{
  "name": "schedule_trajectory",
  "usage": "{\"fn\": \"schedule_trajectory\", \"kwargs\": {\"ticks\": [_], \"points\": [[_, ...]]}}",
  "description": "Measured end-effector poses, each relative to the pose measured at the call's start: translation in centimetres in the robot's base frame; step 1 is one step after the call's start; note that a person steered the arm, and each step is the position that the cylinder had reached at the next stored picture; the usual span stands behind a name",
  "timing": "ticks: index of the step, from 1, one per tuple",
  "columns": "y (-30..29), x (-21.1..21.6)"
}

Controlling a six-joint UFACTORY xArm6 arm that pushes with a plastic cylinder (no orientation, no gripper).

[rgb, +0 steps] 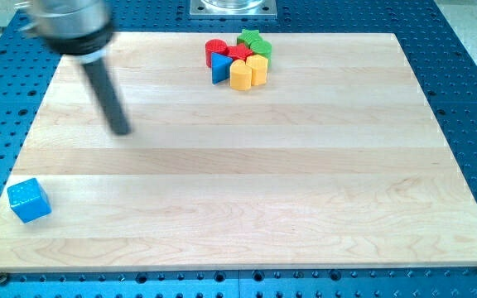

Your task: Move the red circle to the top of the cube

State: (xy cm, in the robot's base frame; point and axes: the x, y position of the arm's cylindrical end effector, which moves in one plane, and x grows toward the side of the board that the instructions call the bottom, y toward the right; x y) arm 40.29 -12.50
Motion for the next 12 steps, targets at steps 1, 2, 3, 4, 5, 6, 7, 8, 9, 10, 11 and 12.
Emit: {"fn": "schedule_trajectory", "kwargs": {"ticks": [1,2,3,4,5,6,7,8,9,10,11,12], "points": [[12.5,-2.0],[21.9,-5.0],[23.2,-11.4],[21.9,-15.9],[16.1,-16.2],[16.8,-16.9],[17.0,-18.9],[11.6,-18.3],[5.0,-13.5],[-0.2,-9.1],[-3.4,-8.3],[-7.1,-6.3]]}}
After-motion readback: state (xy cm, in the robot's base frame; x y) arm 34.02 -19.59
